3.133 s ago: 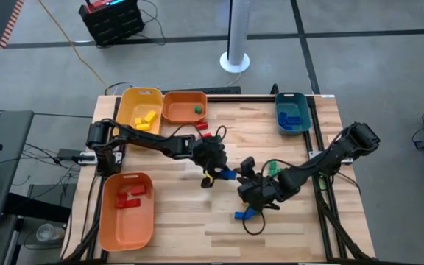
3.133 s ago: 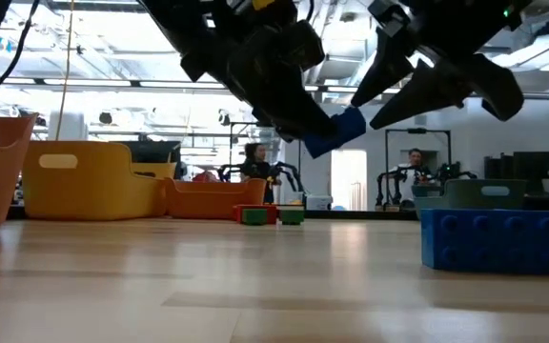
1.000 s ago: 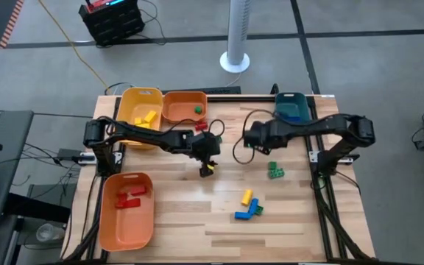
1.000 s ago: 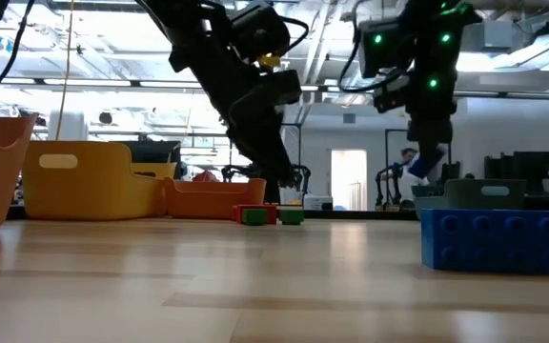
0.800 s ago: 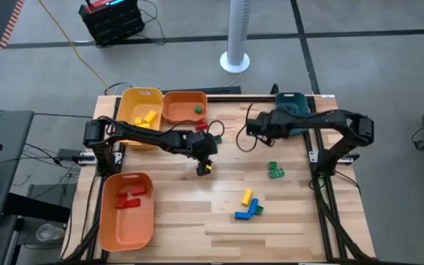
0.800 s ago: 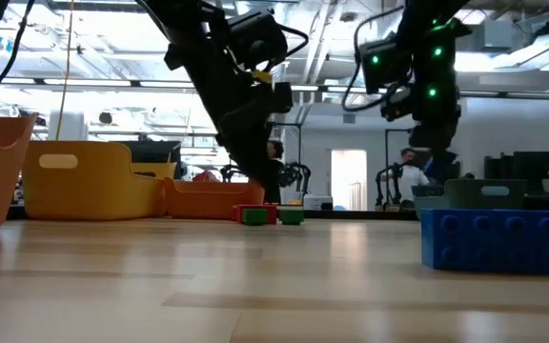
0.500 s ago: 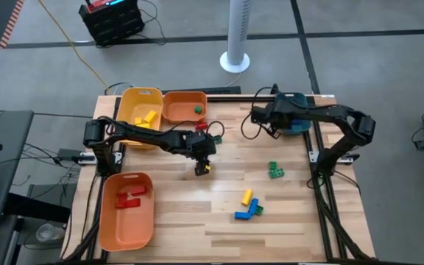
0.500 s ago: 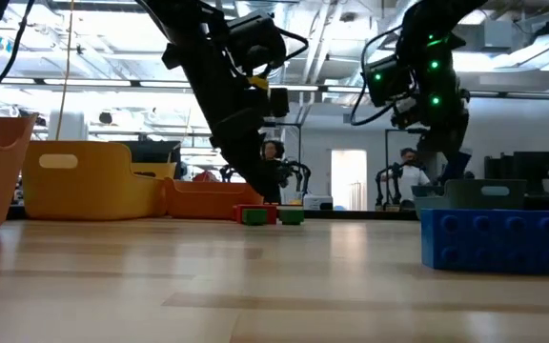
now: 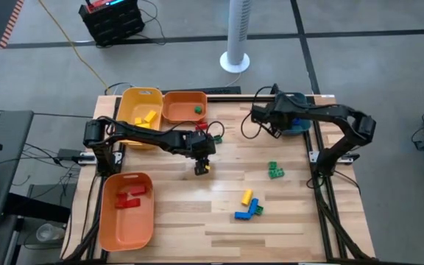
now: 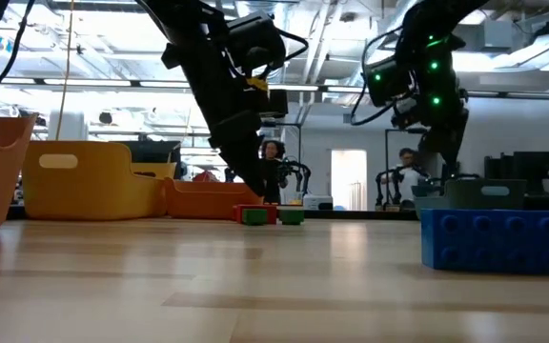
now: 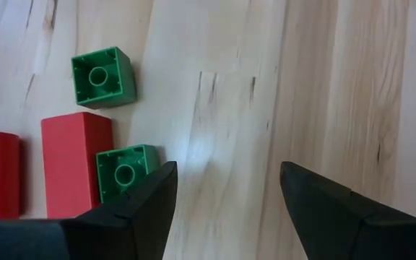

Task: Sort blocks
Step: Put the blue game piece into the blue bin, then put the green game piece into the top orange bin

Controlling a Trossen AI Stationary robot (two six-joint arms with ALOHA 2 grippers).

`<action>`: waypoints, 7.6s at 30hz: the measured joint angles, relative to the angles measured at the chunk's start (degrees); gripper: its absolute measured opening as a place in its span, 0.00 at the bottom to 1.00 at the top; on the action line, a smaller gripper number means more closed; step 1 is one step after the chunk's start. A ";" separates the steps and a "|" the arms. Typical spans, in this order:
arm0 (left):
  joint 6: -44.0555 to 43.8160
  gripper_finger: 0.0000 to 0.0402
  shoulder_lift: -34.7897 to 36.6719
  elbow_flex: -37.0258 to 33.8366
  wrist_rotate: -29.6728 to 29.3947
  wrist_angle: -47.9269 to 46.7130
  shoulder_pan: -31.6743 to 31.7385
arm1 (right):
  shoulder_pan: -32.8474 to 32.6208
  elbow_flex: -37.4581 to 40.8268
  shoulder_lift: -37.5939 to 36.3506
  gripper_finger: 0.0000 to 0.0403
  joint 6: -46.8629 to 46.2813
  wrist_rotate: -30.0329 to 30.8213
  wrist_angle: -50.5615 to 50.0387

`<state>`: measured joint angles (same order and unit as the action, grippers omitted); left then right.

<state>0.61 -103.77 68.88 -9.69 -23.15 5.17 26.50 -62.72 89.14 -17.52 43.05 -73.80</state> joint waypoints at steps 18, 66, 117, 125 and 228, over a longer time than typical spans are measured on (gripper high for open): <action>-0.89 0.60 0.00 0.00 -0.38 0.06 -0.13 | -24.95 2.21 -10.76 0.50 8.89 -3.53 31.95; 6.90 0.60 -0.04 -0.04 -2.65 -2.01 -0.26 | -45.22 13.85 -11.17 0.52 -11.66 -32.54 10.40; 4.76 0.60 -0.07 -0.04 -4.11 -11.74 -5.60 | -35.23 23.21 -2.76 0.39 -1.68 -41.43 26.29; 4.25 0.60 3.97 -0.04 -19.32 -16.54 -7.71 | -35.05 17.42 -2.08 0.28 -0.82 -39.25 20.79; 60.19 0.23 21.19 -21.57 11.64 40.34 -5.55 | -19.46 -5.85 5.94 0.47 6.89 -73.19 67.09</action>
<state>60.80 -82.57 47.31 1.95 17.19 -0.38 7.04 -68.56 95.08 -10.63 -30.14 -6.71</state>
